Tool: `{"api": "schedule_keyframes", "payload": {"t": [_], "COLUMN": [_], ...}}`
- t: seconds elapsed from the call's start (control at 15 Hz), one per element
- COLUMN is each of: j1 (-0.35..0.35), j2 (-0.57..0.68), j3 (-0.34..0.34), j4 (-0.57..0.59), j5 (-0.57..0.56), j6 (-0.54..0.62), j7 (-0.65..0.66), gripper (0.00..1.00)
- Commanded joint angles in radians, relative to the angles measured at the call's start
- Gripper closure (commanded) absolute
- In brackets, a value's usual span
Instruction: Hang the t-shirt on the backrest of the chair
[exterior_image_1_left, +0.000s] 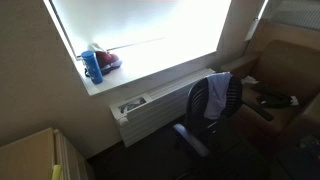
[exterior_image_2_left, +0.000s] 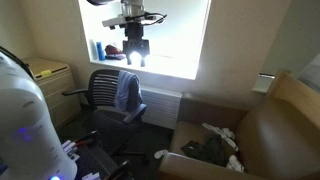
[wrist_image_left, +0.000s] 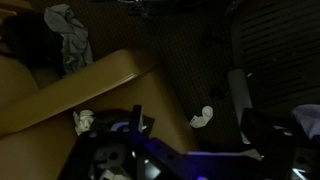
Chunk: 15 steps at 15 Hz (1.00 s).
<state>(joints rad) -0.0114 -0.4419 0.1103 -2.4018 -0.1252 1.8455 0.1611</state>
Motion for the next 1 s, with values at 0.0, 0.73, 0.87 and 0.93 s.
{"api": "schedule_keyframes", "payload": {"t": [0.0, 0.73, 0.87, 0.93], "j1": [0.012, 0.254, 0.292, 0.274], "j2": [0.001, 0.138, 0.221, 0.270], "j3": [-0.010, 0.271, 0.369, 0.435], "j4": [0.002, -0.128, -0.123, -0.118], "j5": [-0.004, -0.046, -0.124, -0.183], "j6": [-0.002, 0.048, 0.139, 0.190], "j7": [0.004, 0.153, 0.321, 0.417], "gripper": [0.00, 0.00, 0.00, 0.00]}}
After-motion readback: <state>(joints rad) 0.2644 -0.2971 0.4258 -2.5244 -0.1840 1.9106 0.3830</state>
